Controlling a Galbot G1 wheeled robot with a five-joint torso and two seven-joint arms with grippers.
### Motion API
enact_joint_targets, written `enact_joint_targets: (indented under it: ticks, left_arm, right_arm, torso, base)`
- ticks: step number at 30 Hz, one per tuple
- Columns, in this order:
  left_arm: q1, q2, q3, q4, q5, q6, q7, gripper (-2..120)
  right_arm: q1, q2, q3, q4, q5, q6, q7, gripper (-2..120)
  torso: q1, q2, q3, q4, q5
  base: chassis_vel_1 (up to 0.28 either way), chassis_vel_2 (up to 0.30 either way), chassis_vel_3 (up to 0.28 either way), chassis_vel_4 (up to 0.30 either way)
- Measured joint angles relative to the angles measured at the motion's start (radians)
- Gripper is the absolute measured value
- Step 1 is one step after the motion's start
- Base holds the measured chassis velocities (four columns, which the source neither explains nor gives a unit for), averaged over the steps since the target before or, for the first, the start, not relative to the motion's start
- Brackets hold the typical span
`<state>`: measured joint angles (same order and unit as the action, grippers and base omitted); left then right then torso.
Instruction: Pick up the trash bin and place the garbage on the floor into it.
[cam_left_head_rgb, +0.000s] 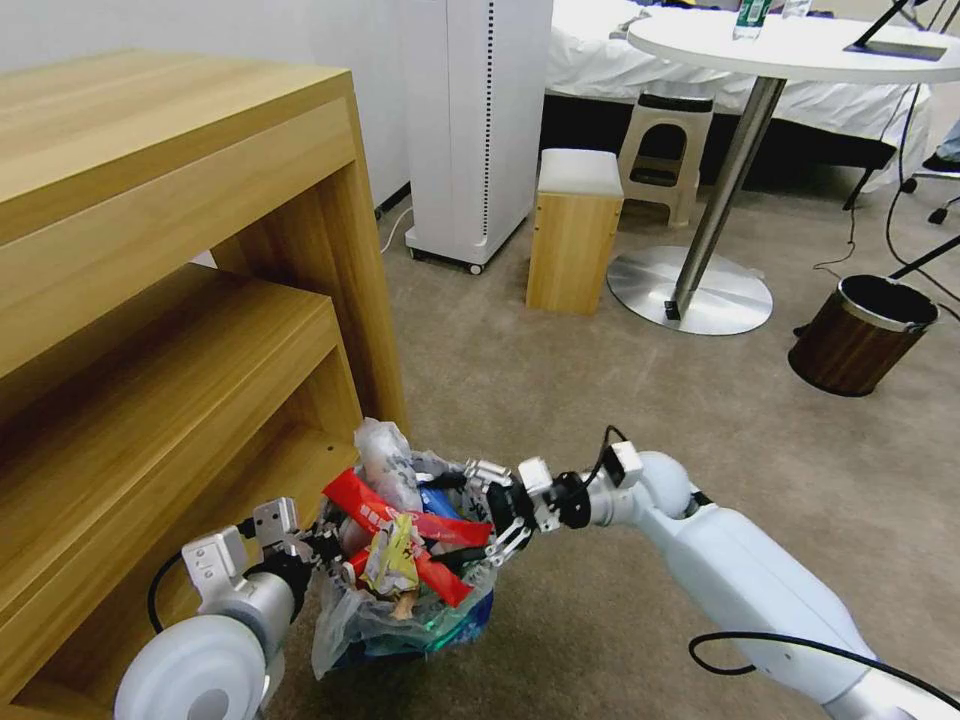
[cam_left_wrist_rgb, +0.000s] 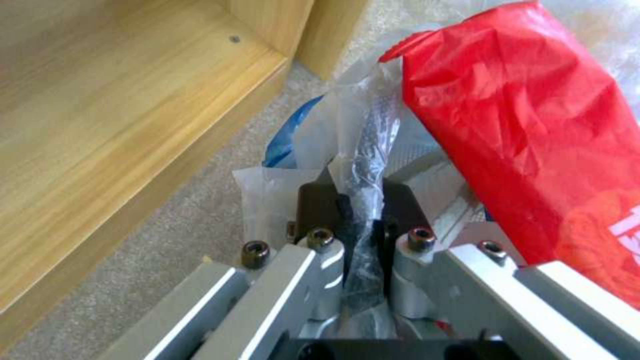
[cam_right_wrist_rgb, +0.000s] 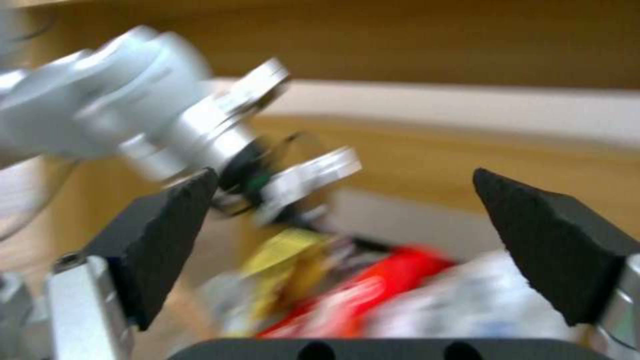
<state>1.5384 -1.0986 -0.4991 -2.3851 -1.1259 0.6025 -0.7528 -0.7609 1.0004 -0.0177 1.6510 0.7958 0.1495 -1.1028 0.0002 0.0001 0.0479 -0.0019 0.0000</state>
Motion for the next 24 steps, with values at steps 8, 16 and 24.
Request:
enact_joint_targets:
  ticks: [8,16,24]
  left_arm:
    - [0.012,-0.032,-0.003,-0.006,-0.063,-0.012,-0.015,3]
    - [0.003,-0.153,0.003,0.056,0.001,-0.039,0.034,3]
    - [0.004,-0.23,0.022,0.125,0.107,-0.089,0.117,3]
  right_arm:
    - [-0.189,-0.042,0.224,0.164,-0.086,-0.004,0.619,100]
    - [-0.366,-0.041,0.501,0.285,-0.093,-0.013,0.809,100]
    - [-0.432,-0.042,0.574,0.327,-0.109,-0.024,0.852,100]
  torso:
    - [0.0,0.0,0.0,-0.0003,0.0003]
    - [0.0,0.0,0.0,-0.0002,0.0003]
    - [0.0,0.0,0.0,-0.0001,0.0001]
  base:
    - [0.0,0.0,0.0,0.0]
    - [0.0,0.0,0.0,0.0]
    - [0.0,0.0,0.0,0.0]
